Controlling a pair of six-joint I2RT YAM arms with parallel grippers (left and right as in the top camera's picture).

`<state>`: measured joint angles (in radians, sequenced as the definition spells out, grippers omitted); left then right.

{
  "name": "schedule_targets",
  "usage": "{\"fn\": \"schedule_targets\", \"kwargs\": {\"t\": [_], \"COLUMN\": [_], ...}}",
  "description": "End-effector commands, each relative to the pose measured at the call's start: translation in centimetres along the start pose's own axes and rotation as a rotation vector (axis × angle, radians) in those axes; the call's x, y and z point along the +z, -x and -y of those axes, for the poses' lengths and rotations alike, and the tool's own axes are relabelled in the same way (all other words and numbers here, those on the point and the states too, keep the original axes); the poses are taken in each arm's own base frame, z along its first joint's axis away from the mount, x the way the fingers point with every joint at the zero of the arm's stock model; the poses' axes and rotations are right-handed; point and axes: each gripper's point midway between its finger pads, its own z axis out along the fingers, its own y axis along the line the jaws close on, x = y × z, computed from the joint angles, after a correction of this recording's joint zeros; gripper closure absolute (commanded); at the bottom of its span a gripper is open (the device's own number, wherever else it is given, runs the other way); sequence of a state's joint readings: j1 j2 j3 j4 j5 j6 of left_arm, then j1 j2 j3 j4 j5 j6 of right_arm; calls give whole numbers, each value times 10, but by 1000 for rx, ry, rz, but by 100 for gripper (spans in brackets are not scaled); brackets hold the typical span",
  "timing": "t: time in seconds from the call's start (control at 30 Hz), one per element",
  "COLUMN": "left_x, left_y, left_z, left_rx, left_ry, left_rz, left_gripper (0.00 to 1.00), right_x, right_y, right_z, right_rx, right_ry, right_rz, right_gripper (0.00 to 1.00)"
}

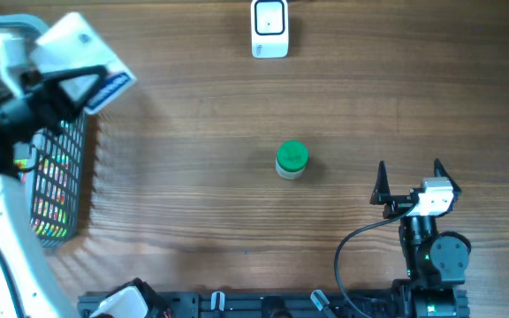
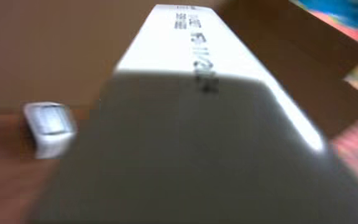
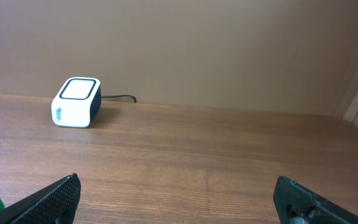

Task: Scan the item barcode
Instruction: 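Carry the white box past the scanner and place it beside the bottle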

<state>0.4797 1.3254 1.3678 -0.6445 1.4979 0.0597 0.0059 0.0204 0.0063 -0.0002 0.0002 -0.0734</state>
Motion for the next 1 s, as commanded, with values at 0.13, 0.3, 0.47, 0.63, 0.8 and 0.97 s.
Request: {"fn": "schedule_targets", "kwargs": {"t": [0.13, 0.3, 0.47, 0.63, 0.8, 0.97], "left_x": [105, 157, 152, 155, 159, 165], "left_y": [-71, -172, -262, -282, -288, -291], "left_z": [13, -64, -139, -147, -142, -138], "left_rx": [83, -50, -265, -412, -437, -403], "left_ry": [-290, 60, 598, 811, 874, 886], "left_rz": [-234, -577, -861, -845, -833, -833], "left_gripper": [85, 85, 86, 78, 58, 0], "right_x": [0, 0, 0, 0, 0, 0], "right_y": [2, 2, 2, 2, 2, 2], "right_z": [-2, -2, -2, -2, -2, -2], "right_rx": [-5, -5, -5, -5, -5, -5], "right_ry": [11, 11, 11, 11, 11, 11], "right_rz": [12, 12, 12, 12, 12, 12], "right_gripper": [0, 0, 0, 0, 0, 0]}}
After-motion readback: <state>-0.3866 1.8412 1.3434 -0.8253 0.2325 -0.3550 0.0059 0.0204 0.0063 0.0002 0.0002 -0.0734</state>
